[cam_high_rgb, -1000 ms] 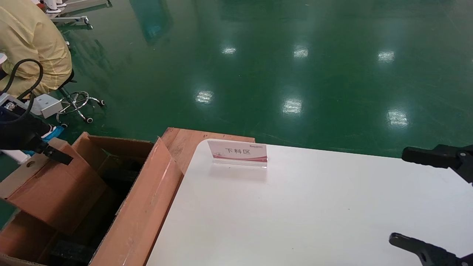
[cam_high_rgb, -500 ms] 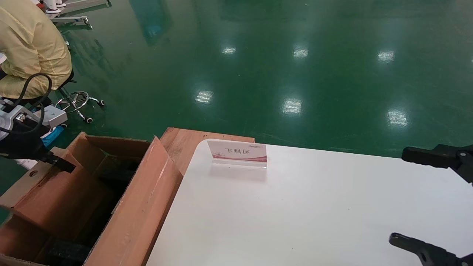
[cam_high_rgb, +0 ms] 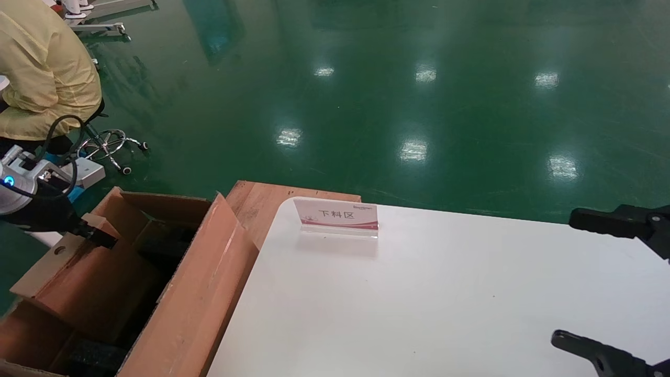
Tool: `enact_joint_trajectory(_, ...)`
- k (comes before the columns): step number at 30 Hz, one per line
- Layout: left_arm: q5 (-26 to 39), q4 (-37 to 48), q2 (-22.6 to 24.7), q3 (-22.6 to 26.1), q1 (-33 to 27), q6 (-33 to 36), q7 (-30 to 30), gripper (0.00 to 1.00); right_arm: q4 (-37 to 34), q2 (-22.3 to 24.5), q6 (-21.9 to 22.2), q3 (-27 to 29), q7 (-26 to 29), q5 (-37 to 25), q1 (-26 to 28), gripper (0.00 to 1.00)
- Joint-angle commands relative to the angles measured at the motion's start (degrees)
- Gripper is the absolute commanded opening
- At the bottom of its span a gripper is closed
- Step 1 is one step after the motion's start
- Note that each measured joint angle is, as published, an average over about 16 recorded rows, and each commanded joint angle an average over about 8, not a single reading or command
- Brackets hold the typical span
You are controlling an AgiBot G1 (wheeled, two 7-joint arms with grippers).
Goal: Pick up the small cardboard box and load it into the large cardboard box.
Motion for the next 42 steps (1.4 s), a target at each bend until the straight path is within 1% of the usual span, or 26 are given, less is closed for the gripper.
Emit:
enact_joint_trajectory(1,-0.20,0.31,0.15,-0.11,0.68,-0.21,-0.31,0.69,0.00,0.00,0.00,0.00,0.00,0.00,0.00,1.00)
enact_joint_trajectory(3,-0.09,0.52,0.34,-0.02,1.01,-0.33,-0.48,0.93,-0.01,0.00,0.01,0.00,-0.01,0.01,0.00,1.00)
enact_joint_trajectory(4,-0.07,0.59,0.40,0.01,1.12,-0.38,-0.52,1.00,-0.01,0.01,0.01,0.00,-0.01,0.01,-0.01,1.00)
enact_joint_trajectory(33,0.33,0.07,0.35,0.11,0.43,-0.26,-0.03,1.00,-0.02,0.01,0.02,-0.01,-0.01,0.01,0.00,1.00)
enact_joint_trajectory(37,0.11,-0.97,1.10,-0.10,-0.64,-0.69,1.64,1.00,-0.03,0.01,0.01,-0.02,-0.02,0.02,0.01,1.00)
enact_joint_trajectory(42,-0.75,-3.03,1.92,-0.88,-3.19,-2.70,5.58,1.00,-0.05,0.01,0.01,-0.04,-0.03,0.02,0.02,1.00)
